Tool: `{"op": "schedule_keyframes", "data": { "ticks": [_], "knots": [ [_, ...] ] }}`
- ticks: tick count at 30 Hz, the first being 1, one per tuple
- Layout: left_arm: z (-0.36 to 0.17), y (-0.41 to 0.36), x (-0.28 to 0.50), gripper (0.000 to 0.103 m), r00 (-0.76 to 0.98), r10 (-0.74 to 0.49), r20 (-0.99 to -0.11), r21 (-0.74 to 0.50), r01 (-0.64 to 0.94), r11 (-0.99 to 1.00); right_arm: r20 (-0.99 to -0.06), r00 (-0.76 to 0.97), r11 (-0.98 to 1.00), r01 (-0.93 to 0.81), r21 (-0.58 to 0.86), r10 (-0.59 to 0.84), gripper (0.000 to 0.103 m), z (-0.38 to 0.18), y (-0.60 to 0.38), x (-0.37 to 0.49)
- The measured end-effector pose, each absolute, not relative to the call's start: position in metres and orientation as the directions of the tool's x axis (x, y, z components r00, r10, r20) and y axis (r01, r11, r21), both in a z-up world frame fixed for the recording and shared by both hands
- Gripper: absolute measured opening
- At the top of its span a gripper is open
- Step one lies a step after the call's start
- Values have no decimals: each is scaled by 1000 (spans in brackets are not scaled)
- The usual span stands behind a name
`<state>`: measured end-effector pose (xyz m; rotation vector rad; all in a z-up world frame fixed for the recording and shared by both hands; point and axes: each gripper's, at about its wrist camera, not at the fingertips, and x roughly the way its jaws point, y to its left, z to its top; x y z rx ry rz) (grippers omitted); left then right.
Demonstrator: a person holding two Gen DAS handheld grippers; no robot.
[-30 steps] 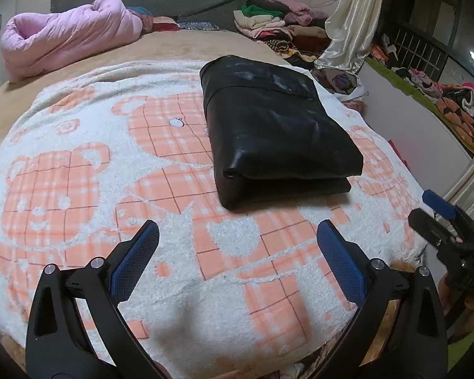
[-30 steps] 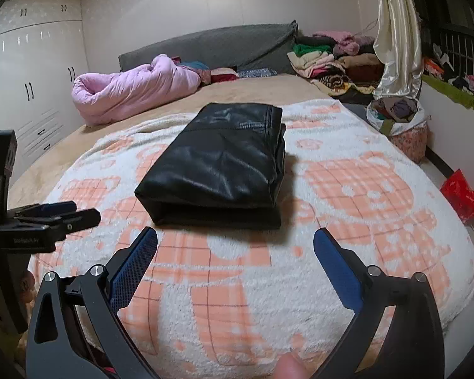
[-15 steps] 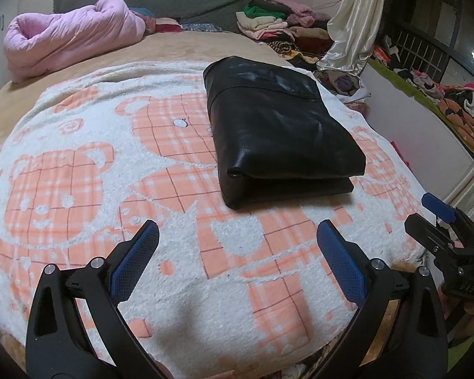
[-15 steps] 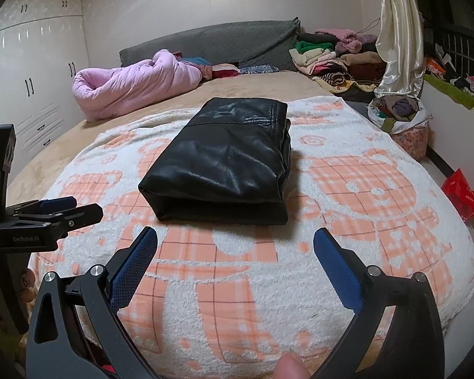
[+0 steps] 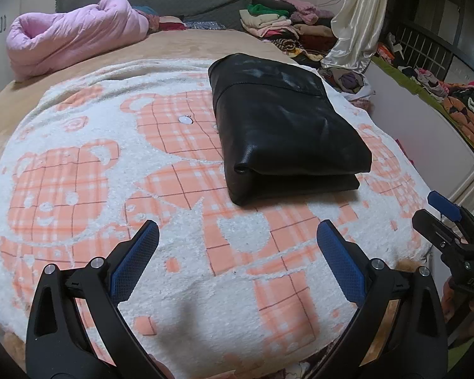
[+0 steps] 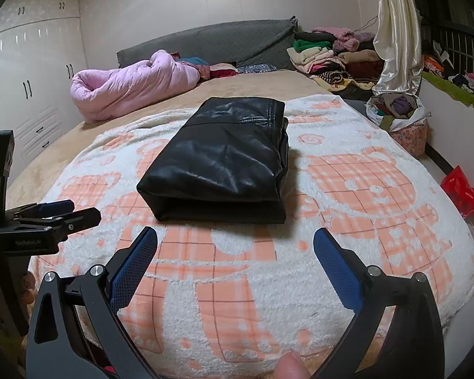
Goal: Fold large clothes
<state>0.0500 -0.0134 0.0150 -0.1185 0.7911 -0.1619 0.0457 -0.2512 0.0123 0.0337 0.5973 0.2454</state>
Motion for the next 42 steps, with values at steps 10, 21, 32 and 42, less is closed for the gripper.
{"op": "schedule_keyframes", "data": {
  "ticks": [10,21,32,42],
  "knots": [
    [15,-12,49,93,694,-184,-696,-162,98,982,-556,795,970,-217,109,241,99,10,-253,46],
    [15,-11,49,93,693,-176,-699,-155,93,984,-569,788,971,-212,113,238,99,7,-253,47],
    [15,-12,48,93,692,-175,-700,-151,95,984,-572,786,971,-216,104,236,99,6,-250,46],
    [14,-11,48,93,691,-191,-697,-162,108,981,-580,781,972,-211,102,231,99,4,-251,46]
  ]
}}
